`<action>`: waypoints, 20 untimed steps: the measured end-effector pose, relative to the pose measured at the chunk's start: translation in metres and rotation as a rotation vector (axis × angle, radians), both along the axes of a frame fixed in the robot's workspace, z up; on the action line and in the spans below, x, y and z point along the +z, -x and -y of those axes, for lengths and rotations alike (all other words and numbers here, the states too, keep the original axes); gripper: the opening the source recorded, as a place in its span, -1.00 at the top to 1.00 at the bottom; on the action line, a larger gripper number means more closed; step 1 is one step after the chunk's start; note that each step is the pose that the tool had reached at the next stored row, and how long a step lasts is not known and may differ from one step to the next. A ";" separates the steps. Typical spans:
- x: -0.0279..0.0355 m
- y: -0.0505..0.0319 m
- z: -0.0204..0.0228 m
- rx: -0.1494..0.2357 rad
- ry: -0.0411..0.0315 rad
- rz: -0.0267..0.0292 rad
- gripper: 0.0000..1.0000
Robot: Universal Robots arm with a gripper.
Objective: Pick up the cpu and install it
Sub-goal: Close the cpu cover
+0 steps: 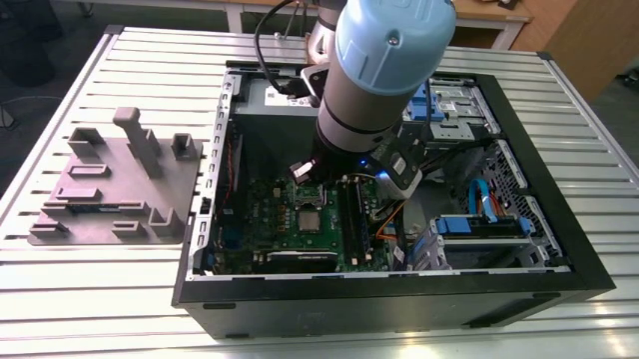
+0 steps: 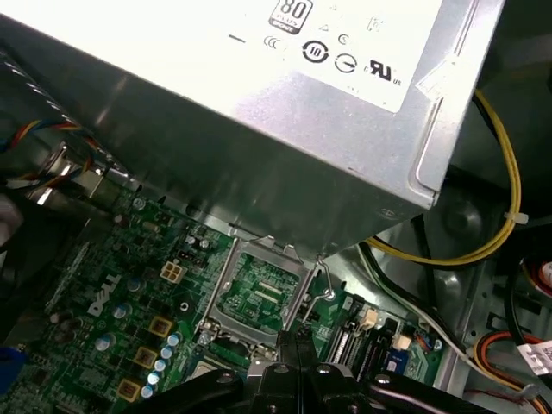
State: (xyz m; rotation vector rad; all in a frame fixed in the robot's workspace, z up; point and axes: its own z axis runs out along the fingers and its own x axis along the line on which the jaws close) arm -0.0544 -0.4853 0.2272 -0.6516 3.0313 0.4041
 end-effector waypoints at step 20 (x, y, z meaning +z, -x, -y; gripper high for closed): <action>-0.0124 -0.0065 0.0000 0.037 -0.0942 0.0026 0.80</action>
